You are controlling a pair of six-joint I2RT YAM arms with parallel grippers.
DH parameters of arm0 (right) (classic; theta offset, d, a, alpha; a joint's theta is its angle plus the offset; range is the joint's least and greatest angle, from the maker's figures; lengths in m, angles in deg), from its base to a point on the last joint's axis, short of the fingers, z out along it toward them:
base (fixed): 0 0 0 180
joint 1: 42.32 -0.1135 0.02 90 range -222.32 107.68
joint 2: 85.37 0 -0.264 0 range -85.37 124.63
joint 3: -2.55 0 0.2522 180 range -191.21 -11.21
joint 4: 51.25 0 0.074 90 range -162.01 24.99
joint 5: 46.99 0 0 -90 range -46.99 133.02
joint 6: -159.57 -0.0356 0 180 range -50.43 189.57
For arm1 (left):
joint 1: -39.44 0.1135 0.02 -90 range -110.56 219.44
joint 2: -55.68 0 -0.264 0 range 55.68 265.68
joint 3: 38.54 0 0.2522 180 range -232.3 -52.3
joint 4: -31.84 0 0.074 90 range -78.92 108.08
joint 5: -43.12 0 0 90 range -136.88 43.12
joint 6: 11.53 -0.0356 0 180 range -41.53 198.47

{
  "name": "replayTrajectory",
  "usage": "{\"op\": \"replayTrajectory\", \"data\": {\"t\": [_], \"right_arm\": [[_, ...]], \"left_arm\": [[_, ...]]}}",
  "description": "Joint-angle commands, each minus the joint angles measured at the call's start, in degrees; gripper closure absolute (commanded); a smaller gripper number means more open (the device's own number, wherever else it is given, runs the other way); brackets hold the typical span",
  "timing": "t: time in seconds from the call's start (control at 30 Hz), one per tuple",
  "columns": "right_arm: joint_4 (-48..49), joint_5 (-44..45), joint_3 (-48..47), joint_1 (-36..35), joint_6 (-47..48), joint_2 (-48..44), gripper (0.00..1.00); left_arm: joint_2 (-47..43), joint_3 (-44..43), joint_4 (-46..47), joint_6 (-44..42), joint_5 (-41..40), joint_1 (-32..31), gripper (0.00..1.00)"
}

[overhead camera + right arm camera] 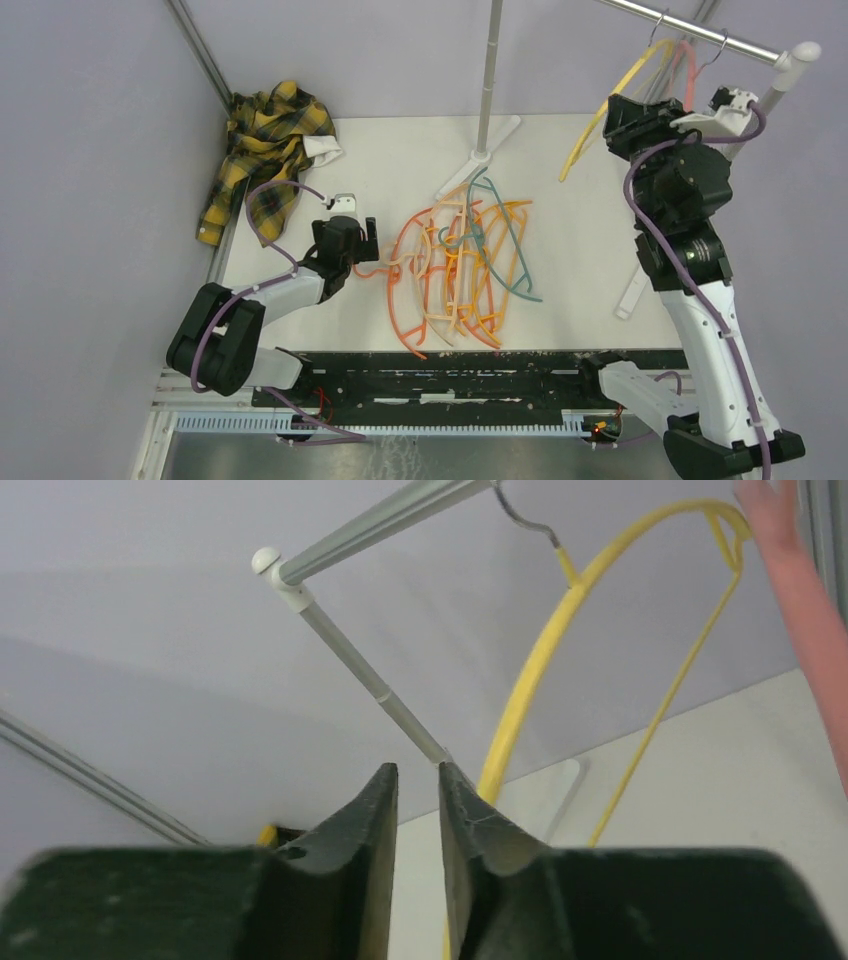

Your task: Organize the hangers

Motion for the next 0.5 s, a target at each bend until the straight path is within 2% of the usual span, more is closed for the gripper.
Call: {"op": "replayTrajectory", "data": {"t": [0.0, 0.1, 0.27, 0.33, 0.47], "right_arm": [[0.01, -8.88, -8.45, 0.20, 6.07, 6.99, 0.77], [0.17, -10.99, -13.35, 0.13, 6.71, 12.15, 0.81], [0.59, -10.88, -18.23, 0.14, 8.36, 19.87, 0.75], [0.05, -10.05, -20.59, 0.16, 9.87, 23.19, 0.71], [-0.91, -8.47, -24.81, -0.68, 15.08, 28.30, 0.55]], "left_arm": [[-0.10, -1.56, 3.00, 2.85, 0.33, 0.09, 0.01], [-0.06, -1.62, 3.00, 2.84, 0.33, 0.02, 0.01], [0.27, -1.83, 3.09, 2.77, 0.35, 0.12, 0.01], [0.38, -1.96, 3.07, 2.75, 0.33, 0.05, 0.01], [0.87, -2.01, 3.31, 2.75, 0.29, 0.03, 0.01]]}}
